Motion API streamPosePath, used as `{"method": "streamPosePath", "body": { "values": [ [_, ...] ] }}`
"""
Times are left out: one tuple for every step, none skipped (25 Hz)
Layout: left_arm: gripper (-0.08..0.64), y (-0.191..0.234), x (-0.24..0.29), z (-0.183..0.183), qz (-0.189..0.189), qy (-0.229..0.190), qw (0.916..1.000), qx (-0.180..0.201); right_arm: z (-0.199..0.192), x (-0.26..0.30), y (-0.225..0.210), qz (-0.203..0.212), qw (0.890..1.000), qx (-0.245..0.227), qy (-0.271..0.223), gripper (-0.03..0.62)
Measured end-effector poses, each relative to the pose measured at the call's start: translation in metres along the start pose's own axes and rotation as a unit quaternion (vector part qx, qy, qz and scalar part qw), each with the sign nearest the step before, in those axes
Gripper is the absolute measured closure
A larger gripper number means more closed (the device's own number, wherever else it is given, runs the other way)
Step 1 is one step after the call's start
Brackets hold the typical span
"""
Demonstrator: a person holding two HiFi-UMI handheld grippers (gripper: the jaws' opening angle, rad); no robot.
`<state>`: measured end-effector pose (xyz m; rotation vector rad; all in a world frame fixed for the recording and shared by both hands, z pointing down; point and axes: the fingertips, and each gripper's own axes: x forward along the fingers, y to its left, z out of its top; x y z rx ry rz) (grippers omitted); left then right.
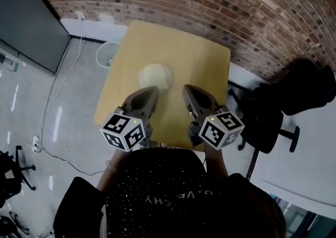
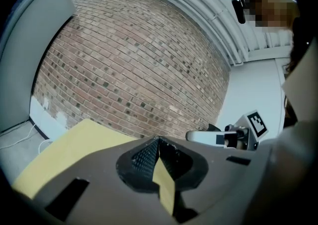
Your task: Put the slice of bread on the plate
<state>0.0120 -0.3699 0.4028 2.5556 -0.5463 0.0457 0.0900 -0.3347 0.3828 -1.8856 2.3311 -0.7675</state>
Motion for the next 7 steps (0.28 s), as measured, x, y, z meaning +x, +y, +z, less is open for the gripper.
{"method": "streamPosePath", "body": {
  "values": [
    [0.549,0.001,-0.001,-0.001,0.004,0.000,1.0000,0.000,-0.002,0.000,-0.001,-0.003,1.000,-0.004,0.003,0.580],
    [0.549,0.002,-0.003,-0.004,0.007,0.001,1.0000,-0.002,-0.004,0.000,-0.001,-0.006,1.000,-0.007,0.006,0.580],
    [0.549,0.002,-0.005,-0.006,0.009,0.002,1.0000,-0.003,-0.006,0.000,-0.002,-0.007,1.000,-0.008,0.010,0.580],
    [0.549,0.002,-0.006,-0.008,0.010,0.003,0.9999,-0.004,-0.008,0.000,-0.001,-0.008,1.000,-0.008,0.012,0.580],
    [0.549,0.003,-0.007,-0.010,0.011,0.004,0.9999,-0.006,-0.009,0.000,-0.001,-0.007,1.000,-0.008,0.014,0.580],
    [0.549,0.003,-0.008,-0.011,0.012,0.004,0.9999,-0.007,-0.011,0.000,-0.001,-0.006,1.000,-0.007,0.016,0.580],
    [0.549,0.004,-0.009,-0.012,0.013,0.004,0.9999,-0.008,-0.012,0.001,0.000,-0.005,1.000,-0.006,0.018,0.580]
  ]
}}
